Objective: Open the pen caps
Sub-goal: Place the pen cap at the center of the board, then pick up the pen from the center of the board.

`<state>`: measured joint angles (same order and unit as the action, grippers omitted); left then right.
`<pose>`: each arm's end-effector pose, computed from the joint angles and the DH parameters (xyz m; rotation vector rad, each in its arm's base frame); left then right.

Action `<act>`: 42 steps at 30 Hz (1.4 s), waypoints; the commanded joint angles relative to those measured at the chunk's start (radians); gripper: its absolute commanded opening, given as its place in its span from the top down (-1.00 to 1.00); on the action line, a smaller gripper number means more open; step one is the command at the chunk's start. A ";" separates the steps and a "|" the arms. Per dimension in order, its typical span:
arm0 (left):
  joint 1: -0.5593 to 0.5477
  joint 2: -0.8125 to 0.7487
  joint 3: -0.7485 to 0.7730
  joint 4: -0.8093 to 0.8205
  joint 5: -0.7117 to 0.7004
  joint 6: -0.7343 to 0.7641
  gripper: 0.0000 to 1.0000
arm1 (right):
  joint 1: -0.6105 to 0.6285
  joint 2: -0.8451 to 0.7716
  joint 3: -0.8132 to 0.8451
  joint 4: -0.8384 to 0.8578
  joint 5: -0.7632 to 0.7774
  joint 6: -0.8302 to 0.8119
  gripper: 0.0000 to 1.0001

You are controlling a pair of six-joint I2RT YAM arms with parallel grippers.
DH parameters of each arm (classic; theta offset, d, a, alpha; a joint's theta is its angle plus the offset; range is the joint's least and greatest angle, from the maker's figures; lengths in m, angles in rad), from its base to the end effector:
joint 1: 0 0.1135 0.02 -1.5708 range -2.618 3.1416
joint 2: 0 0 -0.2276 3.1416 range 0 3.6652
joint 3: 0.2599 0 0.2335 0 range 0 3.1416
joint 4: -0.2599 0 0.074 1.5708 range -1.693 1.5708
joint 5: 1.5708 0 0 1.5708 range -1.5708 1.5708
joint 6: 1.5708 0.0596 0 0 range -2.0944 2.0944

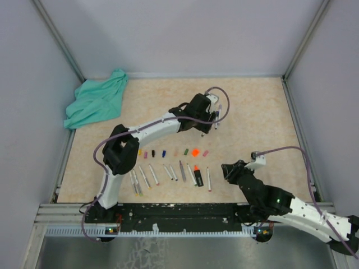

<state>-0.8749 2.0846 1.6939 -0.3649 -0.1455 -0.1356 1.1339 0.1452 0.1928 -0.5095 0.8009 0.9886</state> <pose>0.3016 -0.3476 0.1901 0.7768 2.2086 -0.3398 0.0899 0.0913 0.1656 0.3536 1.9031 0.6256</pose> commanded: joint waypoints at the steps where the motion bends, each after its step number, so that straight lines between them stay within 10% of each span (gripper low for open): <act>1: 0.068 0.099 0.129 -0.080 0.189 0.072 -0.25 | -0.006 -0.035 0.030 0.056 -0.023 -0.069 0.39; 17: 0.082 0.328 0.355 -0.193 0.196 0.048 -0.06 | -0.006 -0.107 0.014 0.032 -0.065 -0.096 0.39; 29: 0.064 0.359 0.359 -0.244 0.094 0.087 0.47 | -0.005 -0.107 0.007 0.040 -0.071 -0.088 0.39; 42: 0.101 0.115 0.012 -0.192 -0.070 0.141 0.90 | -0.006 -0.105 0.003 0.051 -0.082 -0.088 0.39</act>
<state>-0.8093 2.2875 1.8294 -0.5362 -0.1612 -0.0212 1.1339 0.0517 0.1905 -0.4961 0.7105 0.9005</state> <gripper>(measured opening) 0.101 0.303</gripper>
